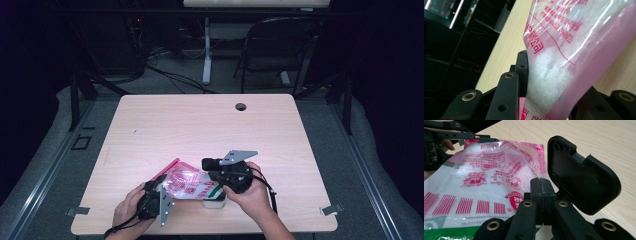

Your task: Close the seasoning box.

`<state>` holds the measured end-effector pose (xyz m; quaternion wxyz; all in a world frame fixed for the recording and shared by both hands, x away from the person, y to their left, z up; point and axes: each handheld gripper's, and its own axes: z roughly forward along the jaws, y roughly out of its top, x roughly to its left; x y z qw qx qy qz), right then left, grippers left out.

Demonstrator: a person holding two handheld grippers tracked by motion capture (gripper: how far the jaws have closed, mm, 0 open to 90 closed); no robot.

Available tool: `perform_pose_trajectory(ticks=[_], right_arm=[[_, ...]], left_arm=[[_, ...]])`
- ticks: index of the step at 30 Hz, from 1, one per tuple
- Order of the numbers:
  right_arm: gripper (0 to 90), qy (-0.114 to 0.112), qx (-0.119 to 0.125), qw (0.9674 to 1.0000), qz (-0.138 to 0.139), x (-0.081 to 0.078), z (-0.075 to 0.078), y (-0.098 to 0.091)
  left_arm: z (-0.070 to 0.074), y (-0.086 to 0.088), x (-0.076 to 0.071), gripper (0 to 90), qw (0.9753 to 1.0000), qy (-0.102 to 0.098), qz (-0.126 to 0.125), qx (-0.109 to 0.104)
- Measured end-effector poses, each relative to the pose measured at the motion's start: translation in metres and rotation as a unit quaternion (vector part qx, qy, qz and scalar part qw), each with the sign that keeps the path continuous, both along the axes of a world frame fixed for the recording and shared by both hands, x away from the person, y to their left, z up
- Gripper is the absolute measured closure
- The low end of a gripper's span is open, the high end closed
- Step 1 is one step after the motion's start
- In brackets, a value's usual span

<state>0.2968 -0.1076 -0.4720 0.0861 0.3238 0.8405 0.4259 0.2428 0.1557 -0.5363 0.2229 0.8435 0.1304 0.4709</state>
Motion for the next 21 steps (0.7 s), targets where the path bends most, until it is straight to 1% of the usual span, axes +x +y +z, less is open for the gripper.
perform_pose_trajectory(ticks=[1,2,3,4,7,8,9,11,14,15,16,18,21], right_arm=[[90.0,-0.001,0.000,1.0000,0.000,0.000,0.000,0.000],[90.0,-0.001,-0.001,1.0000,0.000,0.000,-0.001,0.000],[90.0,0.000,0.000,1.0000,0.000,0.000,-0.001,0.001],[90.0,0.001,-0.002,1.0000,0.002,0.000,-0.001,0.001],[90.0,0.002,-0.001,1.0000,0.002,0.000,-0.002,0.002],[90.0,0.002,-0.001,1.0000,0.003,0.000,-0.002,0.002],[90.0,0.002,0.000,1.0000,0.003,0.000,-0.002,0.002],[90.0,0.003,0.000,1.0000,0.004,0.000,-0.002,0.002],[90.0,0.003,0.001,1.0000,0.004,0.000,-0.003,0.003],[90.0,0.003,0.001,1.0000,0.004,0.000,-0.003,0.003],[90.0,0.003,0.001,1.0000,0.005,0.000,-0.002,0.003],[90.0,0.003,0.001,1.0000,0.006,-0.001,-0.002,0.003],[90.0,0.003,0.004,1.0000,0.007,-0.002,-0.003,0.004]], left_arm=[[-0.001,0.000,0.000,73.8,1.0000,0.001,0.000,0.000],[-0.003,0.000,0.001,73.8,0.9999,0.006,0.000,-0.008],[-0.003,0.001,0.001,73.8,0.9999,0.010,0.001,-0.005],[-0.004,0.001,0.002,73.8,0.9998,0.014,0.000,-0.015],[-0.006,0.002,0.003,73.9,0.9995,0.023,0.001,-0.023],[-0.005,0.003,0.004,73.9,0.9995,0.026,0.001,-0.021],[-0.006,0.003,0.004,73.9,0.9993,0.028,0.001,-0.026],[-0.007,0.003,0.004,73.9,0.9991,0.033,0.002,-0.025],[-0.008,0.002,0.005,73.9,0.9990,0.035,0.004,-0.027],[-0.009,0.002,0.005,73.9,0.9988,0.041,0.005,-0.027],[-0.009,0.002,0.005,73.9,0.9986,0.043,0.005,-0.028],[-0.011,0.003,0.006,73.9,0.9981,0.049,0.006,-0.037],[-0.011,0.003,0.007,73.9,0.9978,0.053,0.006,-0.038]])
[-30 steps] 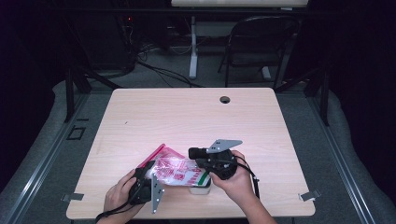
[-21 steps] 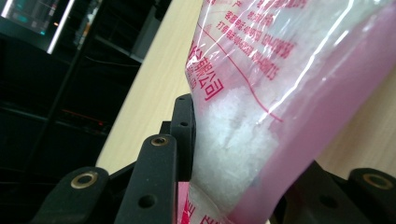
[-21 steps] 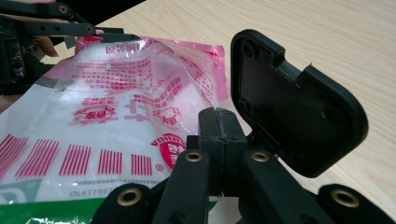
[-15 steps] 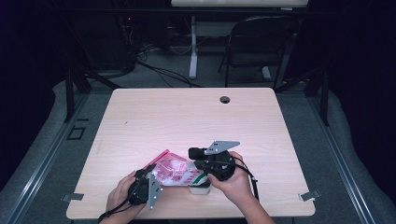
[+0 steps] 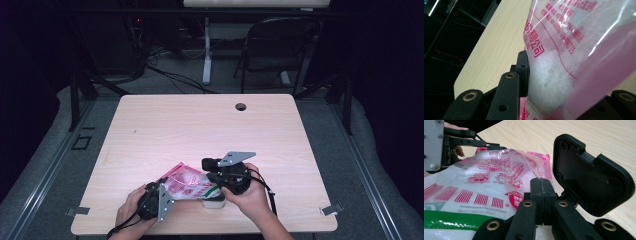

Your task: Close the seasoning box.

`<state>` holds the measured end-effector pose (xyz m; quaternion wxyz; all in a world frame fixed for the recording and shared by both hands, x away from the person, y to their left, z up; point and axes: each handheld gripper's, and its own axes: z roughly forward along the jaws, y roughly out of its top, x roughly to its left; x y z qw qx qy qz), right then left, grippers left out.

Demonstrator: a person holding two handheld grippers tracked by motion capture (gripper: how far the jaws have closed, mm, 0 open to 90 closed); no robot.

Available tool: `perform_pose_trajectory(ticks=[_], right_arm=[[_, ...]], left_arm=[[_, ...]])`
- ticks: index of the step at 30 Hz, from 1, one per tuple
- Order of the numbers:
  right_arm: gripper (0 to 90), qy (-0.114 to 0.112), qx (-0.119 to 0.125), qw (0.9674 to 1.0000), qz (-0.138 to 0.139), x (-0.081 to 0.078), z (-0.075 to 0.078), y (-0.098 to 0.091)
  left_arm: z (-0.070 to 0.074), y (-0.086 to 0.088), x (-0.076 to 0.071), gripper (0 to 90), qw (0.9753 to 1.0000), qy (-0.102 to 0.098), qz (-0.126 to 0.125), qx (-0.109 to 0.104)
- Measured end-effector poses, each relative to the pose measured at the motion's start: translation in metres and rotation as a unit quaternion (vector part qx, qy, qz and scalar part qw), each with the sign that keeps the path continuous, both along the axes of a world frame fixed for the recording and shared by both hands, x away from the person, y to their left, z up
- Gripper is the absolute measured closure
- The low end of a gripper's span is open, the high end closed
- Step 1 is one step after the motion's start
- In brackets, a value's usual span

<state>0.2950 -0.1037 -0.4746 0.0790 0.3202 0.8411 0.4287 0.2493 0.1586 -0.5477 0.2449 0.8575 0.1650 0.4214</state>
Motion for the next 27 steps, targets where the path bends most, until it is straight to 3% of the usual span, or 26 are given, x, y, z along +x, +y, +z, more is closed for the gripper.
perform_pose_trajectory(ticks=[10,27], right_arm=[[89.9,0.009,0.001,0.9999,0.006,0.000,0.001,0.001],[77.7,0.005,0.038,0.9993,-0.001,0.000,0.009,-0.010]], left_arm=[[-0.003,0.001,0.002,74.2,0.9995,0.029,-0.003,-0.016],[-0.010,0.007,0.007,74.4,0.9962,0.070,-0.008,-0.051]])
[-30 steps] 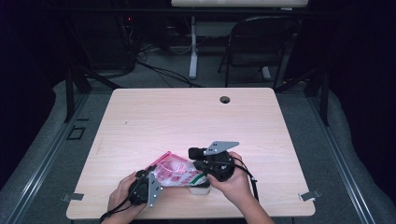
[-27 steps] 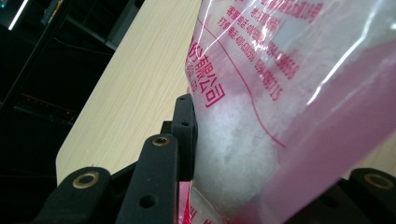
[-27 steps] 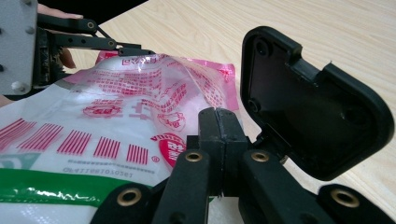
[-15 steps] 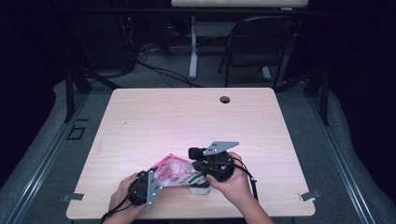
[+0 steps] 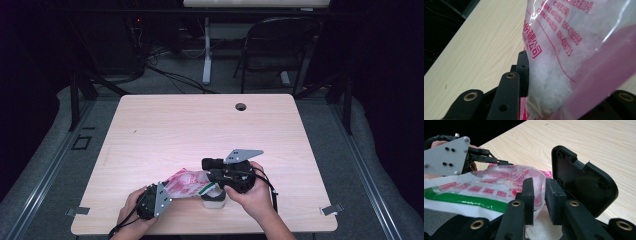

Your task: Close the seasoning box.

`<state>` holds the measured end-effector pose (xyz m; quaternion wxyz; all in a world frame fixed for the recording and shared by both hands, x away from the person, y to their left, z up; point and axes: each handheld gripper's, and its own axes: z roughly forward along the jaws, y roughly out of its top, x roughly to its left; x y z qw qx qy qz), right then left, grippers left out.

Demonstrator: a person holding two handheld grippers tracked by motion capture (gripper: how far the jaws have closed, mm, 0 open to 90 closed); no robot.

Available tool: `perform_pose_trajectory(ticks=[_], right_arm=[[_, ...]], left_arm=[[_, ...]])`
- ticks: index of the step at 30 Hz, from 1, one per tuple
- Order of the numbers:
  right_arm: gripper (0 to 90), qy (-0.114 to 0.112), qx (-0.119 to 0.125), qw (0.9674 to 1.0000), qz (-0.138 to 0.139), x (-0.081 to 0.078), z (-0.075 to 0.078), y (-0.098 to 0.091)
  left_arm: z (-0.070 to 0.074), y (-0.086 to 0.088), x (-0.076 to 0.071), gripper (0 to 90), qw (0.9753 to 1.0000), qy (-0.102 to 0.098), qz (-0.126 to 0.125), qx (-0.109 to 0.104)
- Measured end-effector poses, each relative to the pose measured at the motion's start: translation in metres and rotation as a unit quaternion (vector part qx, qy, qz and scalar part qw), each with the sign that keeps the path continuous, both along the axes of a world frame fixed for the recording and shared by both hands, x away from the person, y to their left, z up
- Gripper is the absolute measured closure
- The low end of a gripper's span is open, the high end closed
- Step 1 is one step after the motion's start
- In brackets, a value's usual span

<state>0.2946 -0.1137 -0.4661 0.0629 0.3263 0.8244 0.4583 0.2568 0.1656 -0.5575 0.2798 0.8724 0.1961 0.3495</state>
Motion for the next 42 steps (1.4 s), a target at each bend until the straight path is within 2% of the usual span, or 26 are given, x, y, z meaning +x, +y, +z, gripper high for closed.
perform_pose_trajectory(ticks=[10,16,29,37,42], right_arm=[[76.9,-0.001,0.001,1.0000,-0.003,0.000,0.001,-0.001],[76.5,-0.005,0.005,0.9999,-0.009,0.001,0.001,-0.003],[75.6,-0.007,0.007,0.9999,-0.011,0.000,0.002,-0.005],[75.3,-0.008,0.008,0.9999,-0.011,0.000,0.002,-0.005],[75.1,-0.012,0.009,0.9998,-0.012,-0.002,0.005,-0.007]], left_arm=[[-0.004,0.004,0.004,73.4,0.9994,0.027,-0.001,-0.021],[-0.008,0.004,0.006,71.7,0.9986,0.046,-0.003,-0.026],[-0.010,0.009,0.011,74.0,0.9967,0.063,0.009,-0.050],[-0.010,0.015,0.015,74.5,0.9930,0.085,0.017,-0.081],[-0.009,0.019,0.018,75.2,0.9907,0.087,0.029,-0.100]])
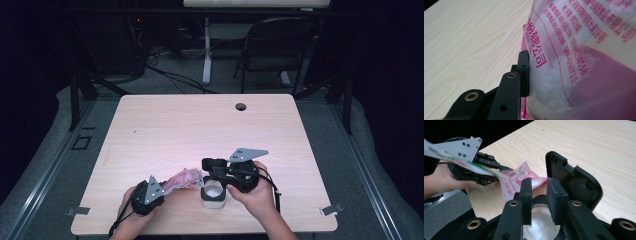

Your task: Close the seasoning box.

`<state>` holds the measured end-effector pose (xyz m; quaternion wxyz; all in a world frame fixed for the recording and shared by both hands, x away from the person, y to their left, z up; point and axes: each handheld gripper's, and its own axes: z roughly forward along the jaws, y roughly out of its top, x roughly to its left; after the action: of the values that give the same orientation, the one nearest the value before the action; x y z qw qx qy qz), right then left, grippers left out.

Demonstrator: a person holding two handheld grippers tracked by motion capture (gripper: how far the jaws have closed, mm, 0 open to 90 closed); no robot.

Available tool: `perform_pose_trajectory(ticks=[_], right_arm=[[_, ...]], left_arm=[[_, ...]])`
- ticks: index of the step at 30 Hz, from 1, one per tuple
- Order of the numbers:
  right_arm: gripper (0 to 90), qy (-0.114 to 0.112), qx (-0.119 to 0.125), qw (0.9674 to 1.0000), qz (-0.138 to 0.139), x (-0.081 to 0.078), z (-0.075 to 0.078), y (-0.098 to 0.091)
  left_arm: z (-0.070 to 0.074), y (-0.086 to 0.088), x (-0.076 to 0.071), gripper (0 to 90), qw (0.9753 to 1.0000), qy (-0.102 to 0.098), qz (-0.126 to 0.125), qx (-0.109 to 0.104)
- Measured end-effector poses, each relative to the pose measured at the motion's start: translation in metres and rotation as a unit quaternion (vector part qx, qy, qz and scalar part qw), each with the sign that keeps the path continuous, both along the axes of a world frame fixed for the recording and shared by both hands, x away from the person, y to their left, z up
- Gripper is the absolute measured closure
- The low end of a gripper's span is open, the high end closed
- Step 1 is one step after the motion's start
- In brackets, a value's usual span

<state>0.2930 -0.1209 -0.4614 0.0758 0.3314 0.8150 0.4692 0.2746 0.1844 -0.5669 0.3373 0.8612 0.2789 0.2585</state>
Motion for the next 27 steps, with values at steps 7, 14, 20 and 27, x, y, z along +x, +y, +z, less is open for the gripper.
perform_pose_trajectory(ticks=[7,14,20,27], right_arm=[[74.4,-0.003,0.006,1.0000,-0.007,-0.001,0.003,-0.006],[73.9,-0.005,0.010,0.9998,-0.015,-0.002,0.004,-0.011],[73.5,-0.005,0.013,0.9997,-0.022,-0.002,0.005,-0.016],[72.1,-0.006,0.012,0.9996,-0.024,-0.002,0.005,-0.018]], left_arm=[[0.005,0.011,0.005,75.6,0.9995,0.004,0.019,-0.024],[0.010,0.029,0.010,75.6,0.9966,0.002,0.060,-0.056],[0.014,0.043,0.014,75.6,0.9931,-0.001,0.091,-0.073],[0.015,0.056,0.017,75.6,0.9881,-0.001,0.126,-0.088]])
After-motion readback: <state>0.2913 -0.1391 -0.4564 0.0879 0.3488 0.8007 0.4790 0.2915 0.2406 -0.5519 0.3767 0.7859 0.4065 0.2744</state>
